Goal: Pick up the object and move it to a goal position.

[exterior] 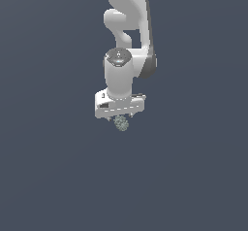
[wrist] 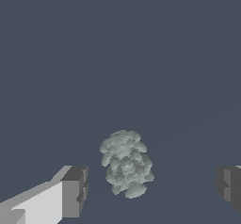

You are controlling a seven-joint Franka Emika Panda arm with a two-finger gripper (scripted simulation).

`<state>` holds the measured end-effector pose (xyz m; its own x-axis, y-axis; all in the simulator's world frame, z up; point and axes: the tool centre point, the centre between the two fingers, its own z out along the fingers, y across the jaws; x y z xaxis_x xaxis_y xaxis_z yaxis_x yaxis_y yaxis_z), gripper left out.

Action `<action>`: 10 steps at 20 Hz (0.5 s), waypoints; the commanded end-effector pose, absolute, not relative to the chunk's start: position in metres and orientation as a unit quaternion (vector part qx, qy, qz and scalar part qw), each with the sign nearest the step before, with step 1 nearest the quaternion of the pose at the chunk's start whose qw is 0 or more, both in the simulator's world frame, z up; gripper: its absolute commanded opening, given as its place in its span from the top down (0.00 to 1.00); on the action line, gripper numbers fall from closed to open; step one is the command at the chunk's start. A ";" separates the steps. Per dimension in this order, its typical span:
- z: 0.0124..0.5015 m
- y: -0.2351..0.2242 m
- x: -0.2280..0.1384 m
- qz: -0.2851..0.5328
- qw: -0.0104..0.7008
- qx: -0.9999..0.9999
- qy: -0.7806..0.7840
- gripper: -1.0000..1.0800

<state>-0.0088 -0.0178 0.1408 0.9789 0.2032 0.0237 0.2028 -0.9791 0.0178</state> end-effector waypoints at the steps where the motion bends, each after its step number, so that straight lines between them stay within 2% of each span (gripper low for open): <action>1: 0.130 -0.018 -0.015 0.010 0.007 0.991 0.134 0.04; 10: 0.101 -0.016 -0.035 0.002 0.002 0.975 0.222 0.04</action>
<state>-0.0320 -0.0161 0.1051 0.9123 0.4095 0.0047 0.4095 -0.9123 0.0072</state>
